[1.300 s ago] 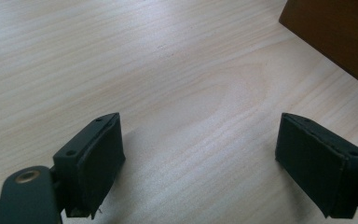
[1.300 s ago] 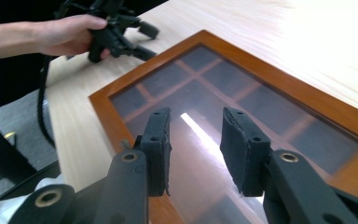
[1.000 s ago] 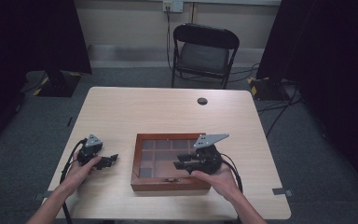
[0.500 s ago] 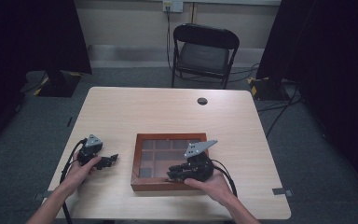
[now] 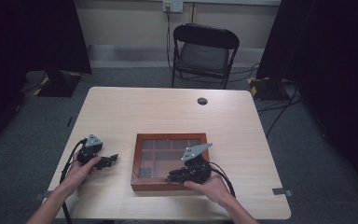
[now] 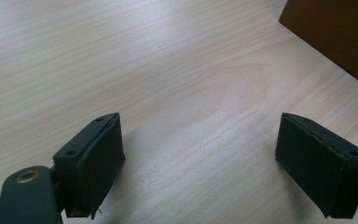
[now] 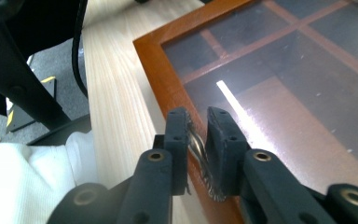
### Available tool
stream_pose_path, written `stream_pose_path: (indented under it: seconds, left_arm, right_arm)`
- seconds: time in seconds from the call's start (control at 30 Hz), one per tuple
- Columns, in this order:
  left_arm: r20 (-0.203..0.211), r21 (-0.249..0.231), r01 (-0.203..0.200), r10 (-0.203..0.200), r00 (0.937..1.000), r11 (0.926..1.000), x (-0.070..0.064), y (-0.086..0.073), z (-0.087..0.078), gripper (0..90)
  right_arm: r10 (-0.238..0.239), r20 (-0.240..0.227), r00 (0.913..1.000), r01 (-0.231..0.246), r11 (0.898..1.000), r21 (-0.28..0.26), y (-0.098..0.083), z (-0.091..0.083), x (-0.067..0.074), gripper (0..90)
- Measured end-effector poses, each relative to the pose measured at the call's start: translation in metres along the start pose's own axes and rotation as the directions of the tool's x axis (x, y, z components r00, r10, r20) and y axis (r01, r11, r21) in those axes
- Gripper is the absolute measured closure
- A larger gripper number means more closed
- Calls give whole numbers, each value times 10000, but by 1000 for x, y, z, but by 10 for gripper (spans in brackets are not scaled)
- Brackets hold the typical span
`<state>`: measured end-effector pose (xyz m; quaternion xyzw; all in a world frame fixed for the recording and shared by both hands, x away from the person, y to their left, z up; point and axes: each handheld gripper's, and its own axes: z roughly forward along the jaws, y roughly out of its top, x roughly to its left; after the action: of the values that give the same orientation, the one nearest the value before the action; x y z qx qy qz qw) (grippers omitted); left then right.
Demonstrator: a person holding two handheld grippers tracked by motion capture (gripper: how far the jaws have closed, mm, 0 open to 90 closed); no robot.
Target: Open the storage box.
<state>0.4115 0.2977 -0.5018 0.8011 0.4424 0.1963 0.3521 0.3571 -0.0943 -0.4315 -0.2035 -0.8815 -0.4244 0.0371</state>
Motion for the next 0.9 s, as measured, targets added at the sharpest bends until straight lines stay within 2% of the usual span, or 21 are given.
stream_pose_path:
  seconds: [0.33,0.63,0.9]
  left_arm:
    - [8,-3,23,-23,10000,10000,0,0,0,145]
    - [6,-1,11,-11,10000,10000,0,0,0,144]
    - [2,3,3,-3,10000,10000,0,0,0,145]
  right_arm:
    - [-105,24,9999,105,9998,148,-4,5,-1,798]
    - [-489,251,9985,488,9988,44,-5,5,3,804]
    - [-710,221,9972,702,9969,354,-1,6,5,810]
